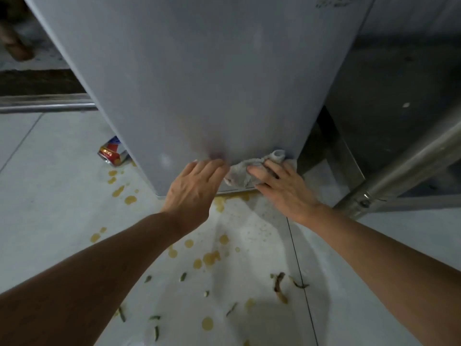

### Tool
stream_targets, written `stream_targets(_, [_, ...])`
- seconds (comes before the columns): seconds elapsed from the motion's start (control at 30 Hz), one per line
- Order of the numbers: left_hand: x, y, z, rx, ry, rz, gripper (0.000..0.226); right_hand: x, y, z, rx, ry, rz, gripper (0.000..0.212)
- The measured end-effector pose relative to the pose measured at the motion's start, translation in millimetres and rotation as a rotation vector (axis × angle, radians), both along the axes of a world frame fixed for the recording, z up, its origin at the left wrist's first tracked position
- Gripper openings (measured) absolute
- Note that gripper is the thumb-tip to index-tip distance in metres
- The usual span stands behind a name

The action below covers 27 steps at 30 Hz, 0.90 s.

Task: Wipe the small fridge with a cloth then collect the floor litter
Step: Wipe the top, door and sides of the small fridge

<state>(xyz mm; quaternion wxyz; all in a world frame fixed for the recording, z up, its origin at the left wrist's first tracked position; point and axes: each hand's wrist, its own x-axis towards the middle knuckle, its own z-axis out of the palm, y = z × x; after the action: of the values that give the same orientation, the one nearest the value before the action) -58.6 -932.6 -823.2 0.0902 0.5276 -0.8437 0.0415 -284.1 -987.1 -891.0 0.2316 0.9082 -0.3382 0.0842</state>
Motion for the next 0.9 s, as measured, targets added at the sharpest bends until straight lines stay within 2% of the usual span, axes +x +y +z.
stream_targets(0.1, [-4.4,-0.2,-4.6,0.028,-0.038,-0.036,0.071,-7.2,5.9,-17.3,0.057,0.139,-0.017,0.049])
stream_targets(0.23, [-7.5,-3.4,1.2,0.011,-0.121,-0.082,0.071,-4.9,13.7,-13.1,0.124,0.125,-0.09,0.045])
stream_targets(0.3, [-9.8,-6.1,9.6,-0.046,-0.172,-0.098,0.075,-6.3,17.8,2.4,0.144,-0.046,-0.12,0.032])
stream_targets(0.37, [-13.8,-10.8,21.2,-0.116,-0.208,-0.103,0.077,-12.8,20.4,22.4,0.099,-0.321,-0.177,0.024])
stream_targets(0.43, [-17.0,-14.6,32.3,-0.184,-0.21,-0.116,0.063,-18.0,19.9,45.0,0.011,-0.589,-0.225,0.02])
stream_targets(0.63, [-22.3,-22.1,41.1,-0.262,-0.249,-0.169,0.053,0.0,13.4,72.1,-0.099,-0.995,-0.301,0.02])
stream_targets(0.77, [-23.9,-25.2,34.3,-0.286,-0.293,-0.218,0.05,11.9,5.0,50.1,-0.077,-1.11,-0.32,0.027])
stream_targets(0.83, [-24.6,-23.3,32.2,-0.273,-0.314,-0.216,0.05,11.4,8.0,35.3,0.01,-1.092,-0.397,0.037])
stream_targets(0.9, [-25.9,-21.3,34.7,-0.253,-0.341,-0.209,0.047,9.1,13.0,22.2,0.131,-1.061,-0.477,0.037])
